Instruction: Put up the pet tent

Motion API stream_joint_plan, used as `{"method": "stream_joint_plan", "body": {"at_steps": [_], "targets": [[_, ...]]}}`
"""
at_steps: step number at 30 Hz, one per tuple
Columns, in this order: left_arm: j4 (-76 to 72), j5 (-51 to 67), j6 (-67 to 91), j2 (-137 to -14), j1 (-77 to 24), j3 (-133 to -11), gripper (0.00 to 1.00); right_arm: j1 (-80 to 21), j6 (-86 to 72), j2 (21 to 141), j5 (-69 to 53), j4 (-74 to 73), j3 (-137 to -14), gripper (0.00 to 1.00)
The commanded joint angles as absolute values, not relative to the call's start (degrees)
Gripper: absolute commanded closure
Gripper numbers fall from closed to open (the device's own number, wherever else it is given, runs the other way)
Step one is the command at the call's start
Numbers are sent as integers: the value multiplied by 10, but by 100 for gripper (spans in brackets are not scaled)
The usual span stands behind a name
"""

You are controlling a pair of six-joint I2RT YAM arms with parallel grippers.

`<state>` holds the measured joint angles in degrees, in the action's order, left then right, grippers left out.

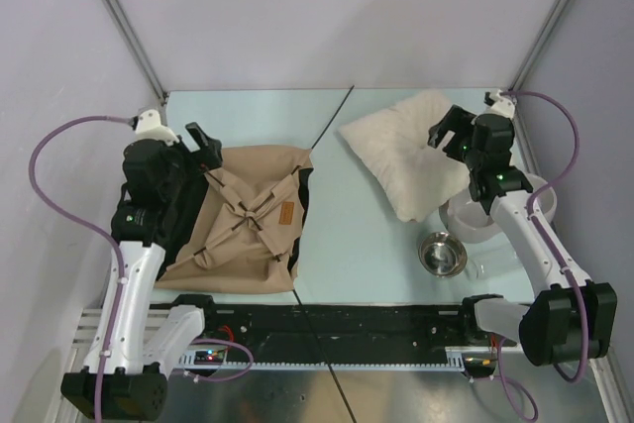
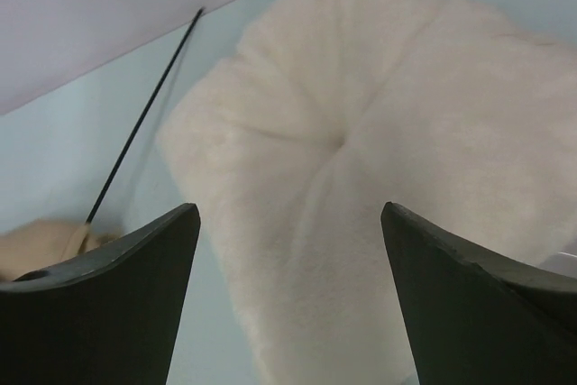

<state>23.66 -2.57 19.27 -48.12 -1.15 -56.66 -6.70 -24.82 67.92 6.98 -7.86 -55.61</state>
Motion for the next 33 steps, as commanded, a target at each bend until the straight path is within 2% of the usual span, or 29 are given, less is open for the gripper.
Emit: {"method": "stream_joint_plan", "body": {"at_steps": [1, 7, 13, 15, 26, 33], "targets": [[220, 75, 225, -507, -13, -544, 0, -108, -217, 684, -34, -48, -577, 11], [218, 71, 234, -501, -23, -520, 0, -254, -226, 766, -52, -14, -602, 5], [219, 60, 238, -473, -24, -493, 0, -336, -306, 881, -94, 95, -623, 1], [219, 62, 244, -462, -24, -477, 0, -357, -323, 925, -69, 100, -650, 1], [242, 58, 249, -417, -24, -447, 0, -383, -435, 1121, 28, 156, -757, 1], [256, 53, 240, -421, -24, -455, 0, -394, -491, 1218, 37, 148, -842, 9]]}}
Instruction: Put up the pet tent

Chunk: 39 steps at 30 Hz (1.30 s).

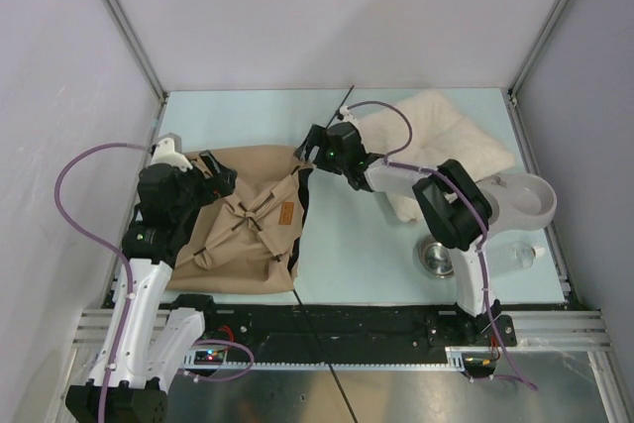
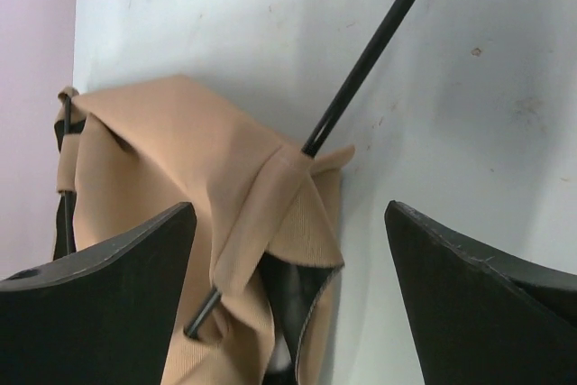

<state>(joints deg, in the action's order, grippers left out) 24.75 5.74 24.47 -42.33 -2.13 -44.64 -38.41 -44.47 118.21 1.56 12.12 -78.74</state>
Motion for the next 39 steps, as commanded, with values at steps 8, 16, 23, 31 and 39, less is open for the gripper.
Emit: {"method": "stream_joint_plan", "body": {"at_steps": [8, 16, 23, 31, 39], "targets": [[268, 38, 227, -425, -25, -461, 0, -413, -508, 1273, 27, 160, -889, 46], [269, 29, 223, -426, -25, -461, 0, -430, -477, 1236, 65, 165, -872, 99], [269, 32, 224, -427, -24, -461, 0, -445, -457, 1168, 163, 165, -833, 100], [269, 41, 226, -426, -25, -461, 0, -447, -501, 1089, 299, 134, -790, 100], [269, 48, 229, -427, -29, -463, 0, -393, -585, 1070, 356, 71, -783, 100]]}}
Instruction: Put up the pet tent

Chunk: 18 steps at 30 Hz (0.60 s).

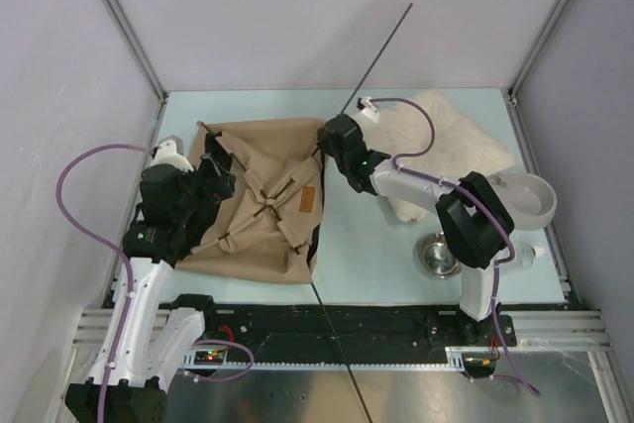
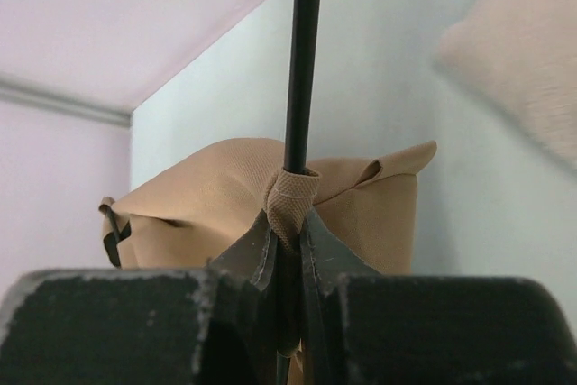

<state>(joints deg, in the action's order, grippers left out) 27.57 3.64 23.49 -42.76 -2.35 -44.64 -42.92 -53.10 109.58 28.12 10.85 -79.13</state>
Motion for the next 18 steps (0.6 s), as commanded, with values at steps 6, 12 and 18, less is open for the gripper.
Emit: {"method": "stream_joint_plan", "body": {"at_steps": [6, 12, 18], "targets": [[269, 50, 227, -432, -33, -465, 0, -344, -693, 1079, 360, 31, -784, 100], [269, 49, 228, -434, -36, -463, 0, -318, -786, 1120, 359, -46, -838, 100], [269, 48, 231, -434, -37, -457, 0, -318, -824, 1181, 337, -101, -921, 100]]}}
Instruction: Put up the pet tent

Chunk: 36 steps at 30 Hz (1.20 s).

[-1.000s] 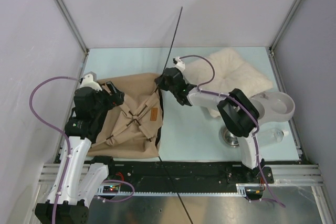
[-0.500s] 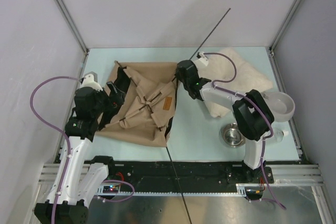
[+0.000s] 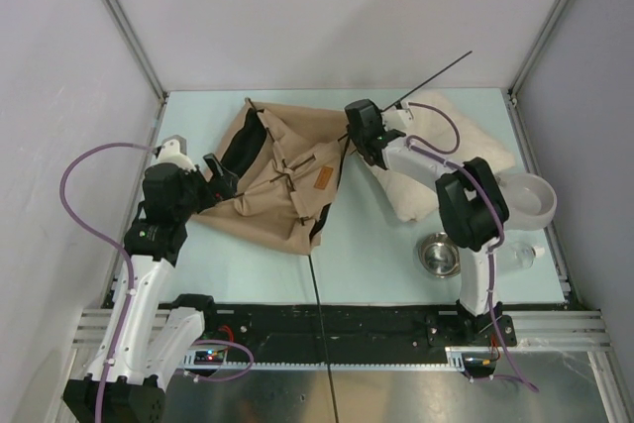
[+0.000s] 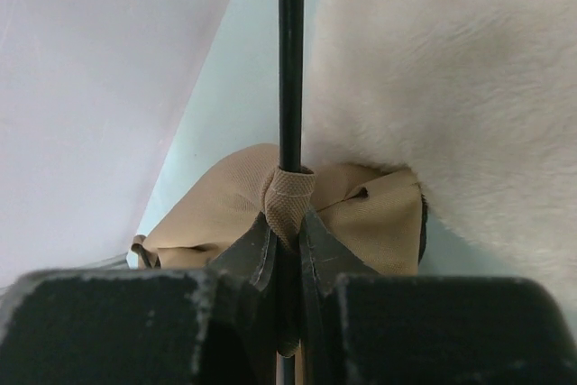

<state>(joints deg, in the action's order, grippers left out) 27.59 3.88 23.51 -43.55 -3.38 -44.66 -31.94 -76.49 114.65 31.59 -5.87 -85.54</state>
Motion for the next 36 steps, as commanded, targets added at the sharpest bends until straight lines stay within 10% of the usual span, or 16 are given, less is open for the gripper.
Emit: {"method": "stream_joint_plan", "body": {"at_steps": [1, 9, 16, 22, 36], "targets": [[269, 48, 231, -434, -38, -456, 0, -320, -833, 1191, 334, -111, -932, 100], [270, 45, 231, -436, -38, -450, 0, -331, -859, 1216, 326, -135, -950, 94], [270, 44, 231, -444, -38, -454, 0, -328, -806, 1193, 292, -141, -942, 31], [269, 40, 229, -461, -38, -470, 0, -327, -715, 1112, 283, -130, -871, 4], [279, 4, 234, -436, -48, -483, 0, -351, -433, 841, 93, -211, -705, 3]]}}
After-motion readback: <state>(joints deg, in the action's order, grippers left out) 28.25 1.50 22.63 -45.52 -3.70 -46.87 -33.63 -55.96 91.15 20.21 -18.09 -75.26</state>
